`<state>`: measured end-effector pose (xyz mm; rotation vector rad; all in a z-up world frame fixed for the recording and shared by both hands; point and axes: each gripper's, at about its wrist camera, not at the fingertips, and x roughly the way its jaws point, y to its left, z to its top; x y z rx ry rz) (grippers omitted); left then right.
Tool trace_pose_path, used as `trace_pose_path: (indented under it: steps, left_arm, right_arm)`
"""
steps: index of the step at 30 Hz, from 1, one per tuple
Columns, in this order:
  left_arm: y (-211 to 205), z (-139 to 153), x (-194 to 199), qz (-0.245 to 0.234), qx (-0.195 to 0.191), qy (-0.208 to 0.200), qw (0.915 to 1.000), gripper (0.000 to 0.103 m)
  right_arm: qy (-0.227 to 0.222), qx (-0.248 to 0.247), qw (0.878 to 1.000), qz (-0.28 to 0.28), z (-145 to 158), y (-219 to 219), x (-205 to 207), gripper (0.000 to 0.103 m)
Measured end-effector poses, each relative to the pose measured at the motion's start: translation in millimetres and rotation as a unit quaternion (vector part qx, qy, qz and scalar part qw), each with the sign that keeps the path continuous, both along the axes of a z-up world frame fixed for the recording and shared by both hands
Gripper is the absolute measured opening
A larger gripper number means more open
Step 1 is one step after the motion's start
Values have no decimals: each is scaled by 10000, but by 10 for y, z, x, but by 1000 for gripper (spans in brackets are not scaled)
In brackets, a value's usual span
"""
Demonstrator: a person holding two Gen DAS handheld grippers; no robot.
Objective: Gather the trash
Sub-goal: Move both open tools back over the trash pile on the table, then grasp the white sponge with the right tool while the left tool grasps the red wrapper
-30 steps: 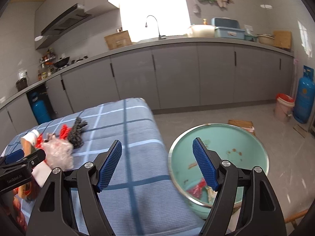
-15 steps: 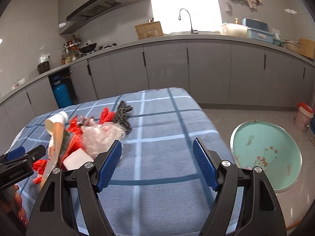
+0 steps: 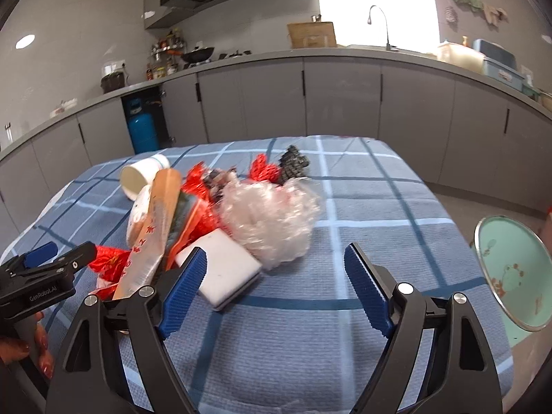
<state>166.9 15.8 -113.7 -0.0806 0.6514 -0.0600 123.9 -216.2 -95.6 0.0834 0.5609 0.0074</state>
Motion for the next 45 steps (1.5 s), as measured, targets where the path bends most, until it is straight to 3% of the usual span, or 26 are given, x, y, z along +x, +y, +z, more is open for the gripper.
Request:
trace_pose_path:
  steps: [14,25,32,34,35,37,43,44,45]
  left_arm:
    - [-92,-160,278,-456,125,150,9988,97]
    - [-72,63,172,-445,-14,-456,9980,97]
    - [-178,-26,248,-727,333,-238,9965,97]
    - [-162,-63,275,-772,228,-98,9967,91]
    - [-158,-75,287,-786,205,-56,9967,90]
    - [-169,-125,313,-862,200,94,9960,81]
    - [-209,-218,325,-1010,223,290,9942,77]
    - [-220,-227,328,-1044,237,315,9938,74]
    - [-236,-239,332,-1067,262,348,9933,65]
  right_arm:
    - [616,-114,9972,403,-310,162,392,81]
    - [537,-126,9959,715,-208,196,335,81]
    - [770,-409,9917,947,-279,312,468,81]
    - [776,-414,9914,969,-316,310,488,77]
    - [780,-382,9914,978,-323,308,493,67]
    - [768,-304,9911,1042,-326,311,499,58]
    - [749,-327,9909,1070,-323,324,495,53]
    - [743,-299,9910,1076,-322,319,493,52]
    - [731,-268,9911,1077,-319,307,492,52]
